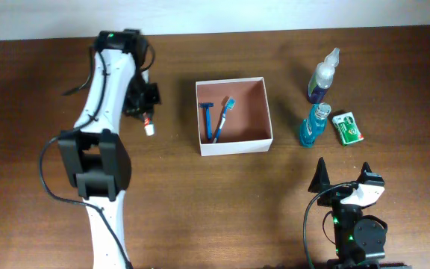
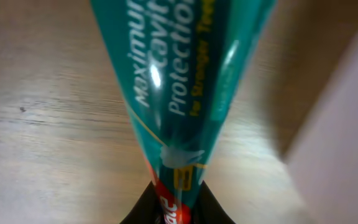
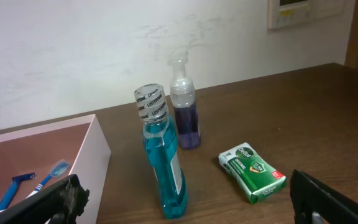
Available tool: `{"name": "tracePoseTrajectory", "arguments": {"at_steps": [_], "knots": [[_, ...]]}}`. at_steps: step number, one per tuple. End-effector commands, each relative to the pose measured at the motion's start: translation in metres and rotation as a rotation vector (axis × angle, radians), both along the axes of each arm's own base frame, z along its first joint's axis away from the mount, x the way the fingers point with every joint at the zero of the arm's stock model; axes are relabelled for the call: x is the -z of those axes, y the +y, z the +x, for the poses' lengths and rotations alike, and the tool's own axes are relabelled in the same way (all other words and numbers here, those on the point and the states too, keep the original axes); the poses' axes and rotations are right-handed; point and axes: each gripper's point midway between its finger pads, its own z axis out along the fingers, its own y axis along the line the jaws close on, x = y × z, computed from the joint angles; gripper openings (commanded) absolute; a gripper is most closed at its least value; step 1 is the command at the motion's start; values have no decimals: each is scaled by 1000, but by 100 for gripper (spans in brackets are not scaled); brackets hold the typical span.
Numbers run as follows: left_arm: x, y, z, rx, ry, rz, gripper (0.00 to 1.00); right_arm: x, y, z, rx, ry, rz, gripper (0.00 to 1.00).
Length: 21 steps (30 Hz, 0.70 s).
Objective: Pack container
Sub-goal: 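Lift the toothpaste tube and carry it over the box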
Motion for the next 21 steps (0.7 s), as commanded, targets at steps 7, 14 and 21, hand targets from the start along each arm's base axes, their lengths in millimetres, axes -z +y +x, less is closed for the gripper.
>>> {"name": "tracePoseTrajectory", "arguments": {"at_steps": [7,14,21], "knots": [[-70,-74,-15,118,-146,-130,7,2,0,0,0,5,-12,98],[-71,-114,-16,180,-192,-149,10,2,0,0,0,5,-12,98],[-73,-147,-12,224,-258,-178,11,2,0,0,0,5,-12,98]]}}
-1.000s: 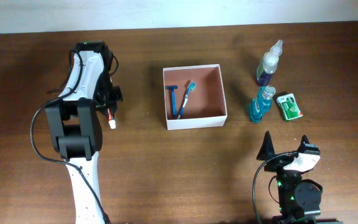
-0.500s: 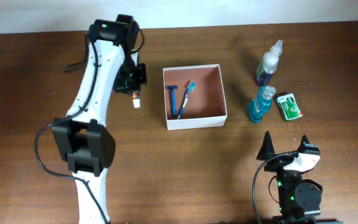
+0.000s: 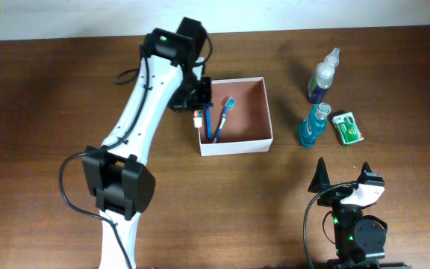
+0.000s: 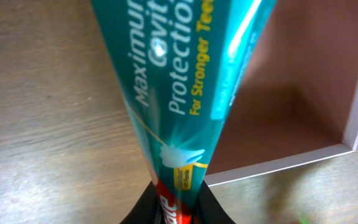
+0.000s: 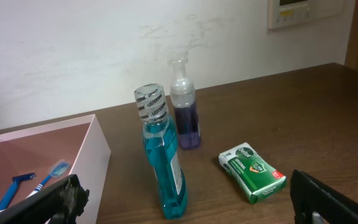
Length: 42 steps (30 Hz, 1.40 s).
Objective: Pack container
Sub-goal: 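Lift the toothpaste tube and carry it over the box, then lower the tube into the box, open and raise the left gripper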
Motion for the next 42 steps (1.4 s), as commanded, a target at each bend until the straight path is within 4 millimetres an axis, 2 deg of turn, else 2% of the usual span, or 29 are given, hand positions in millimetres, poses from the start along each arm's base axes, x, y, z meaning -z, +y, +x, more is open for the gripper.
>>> {"name": "tracePoseTrajectory", "arguments": {"at_steps": [1,8,13,16,22,30,38,42], "knots": [[-16,-15,1,5,-50,-40,11,2,0,0,0,5,-12,98],[-14,-31,16,7,-125,-48,13,2,0,0,0,5,-12,98],[7,-35,22,5,-98,-37,13,2,0,0,0,5,-12,98],[26,-35,21,6,-54,-20,13,2,0,0,0,5,-12,98],[49,-39,14,10,24,-23,14,2,0,0,0,5,-12,98],[57,-37,9,-27,67,-13,14,2,0,0,0,5,-12,98],[77,-31,-4,-43,160,32,14,2,0,0,0,5,-12,98],[80,-31,-4,-43,165,36,18,2,0,0,0,5,-12,98]]}}
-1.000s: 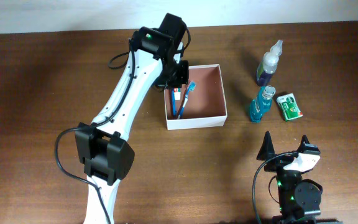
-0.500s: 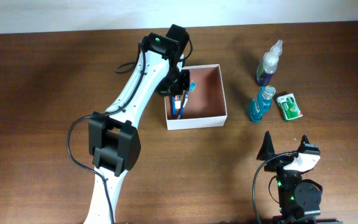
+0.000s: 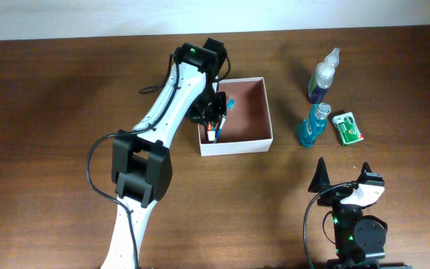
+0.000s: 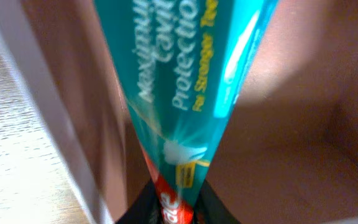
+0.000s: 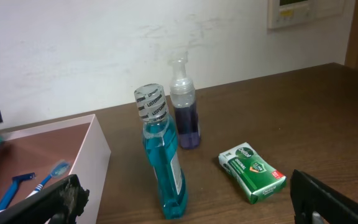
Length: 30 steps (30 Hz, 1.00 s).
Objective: Pack container
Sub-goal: 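Lower the tube into the box, open and raise the left gripper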
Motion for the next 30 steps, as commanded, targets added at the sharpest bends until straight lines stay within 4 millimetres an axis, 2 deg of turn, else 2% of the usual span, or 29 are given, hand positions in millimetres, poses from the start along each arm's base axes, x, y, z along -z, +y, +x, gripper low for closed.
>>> {"name": "tracePoseTrajectory", "arguments": {"at_steps": [1,13,17,20,25,29,30], "knots": [[1,-3,0,-12,6,-8,19,2,0,0,0,5,-11,98],[4,-3,3,-11,0,-8,19,2,0,0,0,5,-11,98],[-4,-5,10,26,-34,-25,19,2,0,0,0,5,-11,99],[-24,-10,21,70,-105,-57,19,2,0,0,0,5,-11,98],[-80,-16,41,89,-260,-105,24,2,0,0,0,5,-11,98],[-117,8,55,51,-373,-53,52,2,0,0,0,5,-11,98],[-124,20,57,34,-390,-25,55,2,0,0,0,5,-11,98]]}}
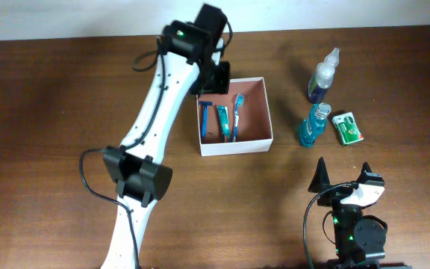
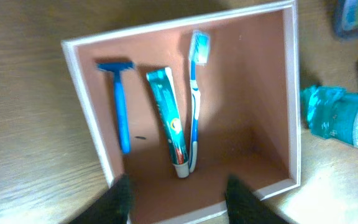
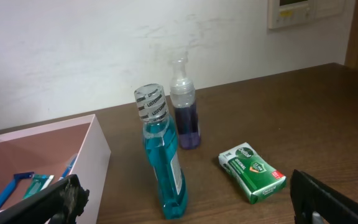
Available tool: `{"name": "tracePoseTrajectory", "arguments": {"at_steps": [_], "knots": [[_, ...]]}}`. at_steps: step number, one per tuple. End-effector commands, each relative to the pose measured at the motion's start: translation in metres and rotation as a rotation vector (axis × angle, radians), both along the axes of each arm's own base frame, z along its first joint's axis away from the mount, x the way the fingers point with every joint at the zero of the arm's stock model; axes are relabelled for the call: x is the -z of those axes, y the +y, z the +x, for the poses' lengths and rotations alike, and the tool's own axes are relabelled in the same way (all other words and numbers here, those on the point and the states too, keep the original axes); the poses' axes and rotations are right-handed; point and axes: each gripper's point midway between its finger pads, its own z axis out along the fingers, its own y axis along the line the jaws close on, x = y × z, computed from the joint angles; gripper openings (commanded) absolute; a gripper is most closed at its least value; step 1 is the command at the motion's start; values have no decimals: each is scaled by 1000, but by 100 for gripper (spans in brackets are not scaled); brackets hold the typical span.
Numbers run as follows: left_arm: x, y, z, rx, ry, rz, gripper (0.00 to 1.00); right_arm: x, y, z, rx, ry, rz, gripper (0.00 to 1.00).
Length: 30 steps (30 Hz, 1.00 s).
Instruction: Pack container
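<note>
The white container (image 1: 235,147) with a brown floor holds a blue razor (image 1: 206,119), a teal toothpaste tube (image 1: 221,122) and a blue toothbrush (image 1: 237,116), lying side by side. My left gripper (image 1: 216,81) hangs open above the box's far edge, holding nothing. In the left wrist view its dark fingers (image 2: 120,200) frame the toothpaste (image 2: 171,134), razor (image 2: 120,118) and toothbrush (image 2: 195,106) below. My right gripper (image 1: 344,183) rests open near the front edge, facing a blue mouthwash bottle (image 3: 163,162), a purple spray bottle (image 3: 184,112) and a green soap pack (image 3: 252,171).
The mouthwash bottle (image 1: 313,125), spray bottle (image 1: 323,75) and soap pack (image 1: 348,128) stand in a cluster right of the box. The left arm stretches from the table's front across the left half up to the box.
The left gripper, then low inside the box and shut on the toothpaste, is now open and higher by the far edge. The tube lies between razor and toothbrush. The right arm is unchanged.
My left gripper held the toothpaste above the table left of the box. It then carried the tube to the box's left wall, then down inside the box. The tube now lies released in the box. The right arm stayed still throughout.
</note>
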Motion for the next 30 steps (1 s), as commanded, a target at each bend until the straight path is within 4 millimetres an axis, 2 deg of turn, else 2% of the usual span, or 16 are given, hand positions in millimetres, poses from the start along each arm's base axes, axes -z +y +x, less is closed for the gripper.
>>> {"name": "tracePoseTrajectory", "arguments": {"at_steps": [1,3,4,8,9,16,21,26,30], "knots": [[-24,45,16,-78,-91,95,56,2,0,0,0,5,-11,98],[-31,72,20,-127,-106,145,57,2,0,0,0,5,-11,98],[-34,82,23,-136,-112,145,66,2,0,0,0,5,-11,98],[-38,125,34,-226,-115,148,87,2,0,0,0,5,-11,99],[-38,137,37,-251,-113,150,99,2,0,0,0,5,-11,98],[-39,224,50,-428,-120,202,99,2,0,0,0,5,-11,98],[-39,263,49,-506,-111,207,99,2,0,0,0,5,-11,98],[-39,278,48,-535,-109,209,99,2,0,0,0,5,-11,98],[-39,280,48,-539,-108,209,99,2,0,0,0,5,-11,98]]}}
